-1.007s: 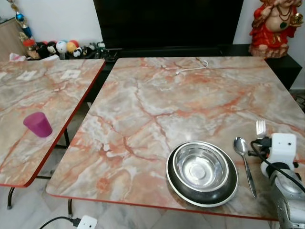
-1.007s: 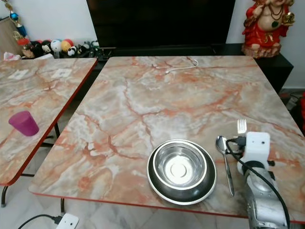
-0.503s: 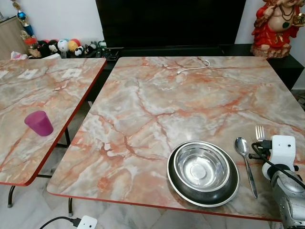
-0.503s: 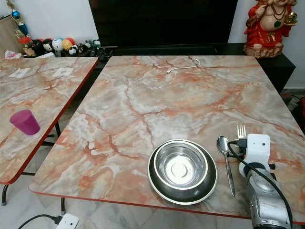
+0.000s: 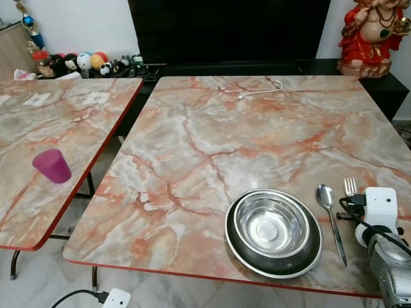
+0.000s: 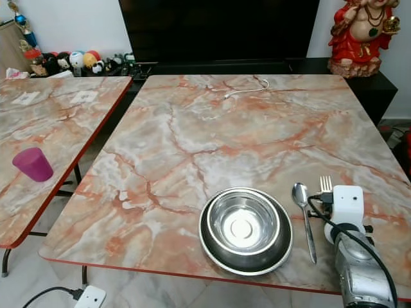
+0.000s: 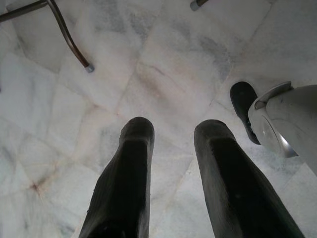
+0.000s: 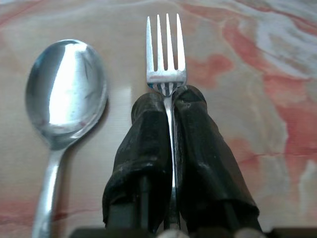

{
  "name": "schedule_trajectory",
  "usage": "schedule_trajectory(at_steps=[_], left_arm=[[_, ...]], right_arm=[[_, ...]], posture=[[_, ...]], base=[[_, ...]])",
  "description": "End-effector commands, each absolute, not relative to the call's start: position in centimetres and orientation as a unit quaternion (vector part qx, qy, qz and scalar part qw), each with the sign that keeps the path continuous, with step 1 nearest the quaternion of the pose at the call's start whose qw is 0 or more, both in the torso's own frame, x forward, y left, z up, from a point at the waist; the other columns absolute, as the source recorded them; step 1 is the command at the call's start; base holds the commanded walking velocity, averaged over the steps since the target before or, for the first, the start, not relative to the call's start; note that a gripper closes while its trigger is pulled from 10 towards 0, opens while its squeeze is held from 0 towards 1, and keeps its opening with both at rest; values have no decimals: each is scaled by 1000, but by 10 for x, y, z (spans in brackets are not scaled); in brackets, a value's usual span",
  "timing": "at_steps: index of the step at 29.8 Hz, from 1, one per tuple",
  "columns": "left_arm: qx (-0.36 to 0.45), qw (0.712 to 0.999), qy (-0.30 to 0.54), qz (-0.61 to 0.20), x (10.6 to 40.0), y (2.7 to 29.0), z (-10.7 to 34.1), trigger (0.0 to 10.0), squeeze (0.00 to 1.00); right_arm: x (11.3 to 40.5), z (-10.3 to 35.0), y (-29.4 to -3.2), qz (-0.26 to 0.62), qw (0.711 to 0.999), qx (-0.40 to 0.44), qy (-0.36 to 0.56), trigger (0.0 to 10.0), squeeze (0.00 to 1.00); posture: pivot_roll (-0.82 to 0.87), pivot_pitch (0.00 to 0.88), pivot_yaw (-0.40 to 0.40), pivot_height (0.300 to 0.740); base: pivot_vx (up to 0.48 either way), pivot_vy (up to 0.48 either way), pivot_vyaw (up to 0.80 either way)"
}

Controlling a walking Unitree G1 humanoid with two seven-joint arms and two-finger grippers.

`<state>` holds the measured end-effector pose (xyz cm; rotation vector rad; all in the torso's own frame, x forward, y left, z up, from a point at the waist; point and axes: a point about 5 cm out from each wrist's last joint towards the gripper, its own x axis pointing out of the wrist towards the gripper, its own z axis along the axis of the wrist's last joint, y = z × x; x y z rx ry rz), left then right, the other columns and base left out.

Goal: Setting the table

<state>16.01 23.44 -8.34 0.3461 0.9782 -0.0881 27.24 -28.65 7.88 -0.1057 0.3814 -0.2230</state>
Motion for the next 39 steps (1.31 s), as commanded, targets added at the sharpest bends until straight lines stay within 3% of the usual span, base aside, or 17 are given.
schedule_trajectory(at_steps=[1,17,39], left_arm=[[170,864,471,-43,159,239,-83,10000,0],[172,866,468,-46,163,237,-82,10000,0],[178,864,468,-52,163,238,-82,10000,0]], right_arm=[[274,79,-281,-106,976,-49,183,10000,0],[265,77,-273,-123,975,-39,181,10000,0],[245,73,-283,-145,970,-36,193,10000,0]], posture=[[-22,29,73,740],[-26,43,76,740],[-34,38,84,740]], base=[[0,0,0],[0,0,0],[0,0,0]])
